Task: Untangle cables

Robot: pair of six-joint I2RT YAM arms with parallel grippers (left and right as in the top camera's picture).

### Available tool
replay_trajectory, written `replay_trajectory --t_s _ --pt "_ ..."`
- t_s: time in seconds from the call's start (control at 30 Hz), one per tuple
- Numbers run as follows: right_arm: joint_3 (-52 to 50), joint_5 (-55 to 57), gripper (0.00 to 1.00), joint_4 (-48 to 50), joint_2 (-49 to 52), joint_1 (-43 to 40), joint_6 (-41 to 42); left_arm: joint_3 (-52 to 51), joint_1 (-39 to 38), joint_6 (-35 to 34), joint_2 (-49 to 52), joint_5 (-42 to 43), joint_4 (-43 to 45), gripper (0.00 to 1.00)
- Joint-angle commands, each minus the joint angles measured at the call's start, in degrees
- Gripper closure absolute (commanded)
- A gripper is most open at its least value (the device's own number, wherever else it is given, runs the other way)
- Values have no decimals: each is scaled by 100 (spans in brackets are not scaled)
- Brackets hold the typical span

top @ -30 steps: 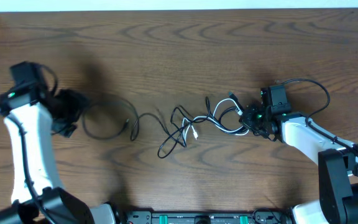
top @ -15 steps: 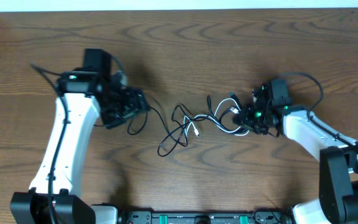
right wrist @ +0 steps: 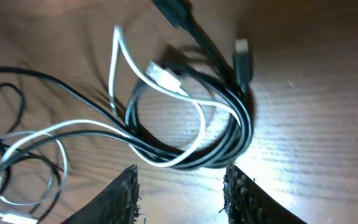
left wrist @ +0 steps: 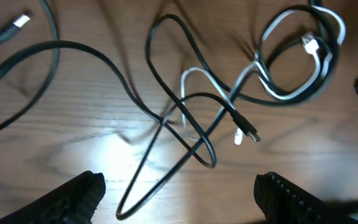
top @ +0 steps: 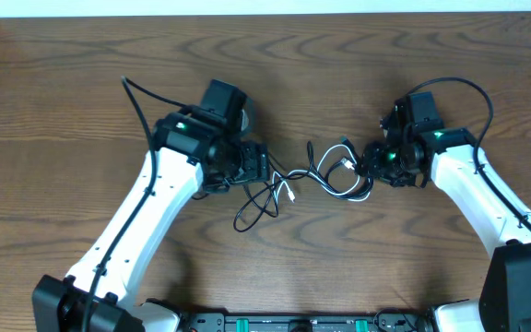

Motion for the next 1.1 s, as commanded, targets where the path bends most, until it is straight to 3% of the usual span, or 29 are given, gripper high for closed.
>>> replay_trajectory --t_s 0.0,0.4,0.87,0.9,0.97,1.07 --pt "-133 138 58 20 28 109 -107 96 -83 -286 -4 -575 42 18" --pt "-391 850 64 433 37 568 13 92 -81 -282 -4 -588 59 18" --pt "-1600 920 64 2365 37 682 404 92 -81 -280 -4 -601 55 18" --pt "-1670 918 64 2446 37 684 450 92 -81 -280 -4 -601 55 16" --pt "-1753 922 64 2520 37 695 566 92 -81 -280 -4 -601 55 3" --pt "-1867 922 68 2653 37 739 660 92 -81 -280 -4 -601 55 1"
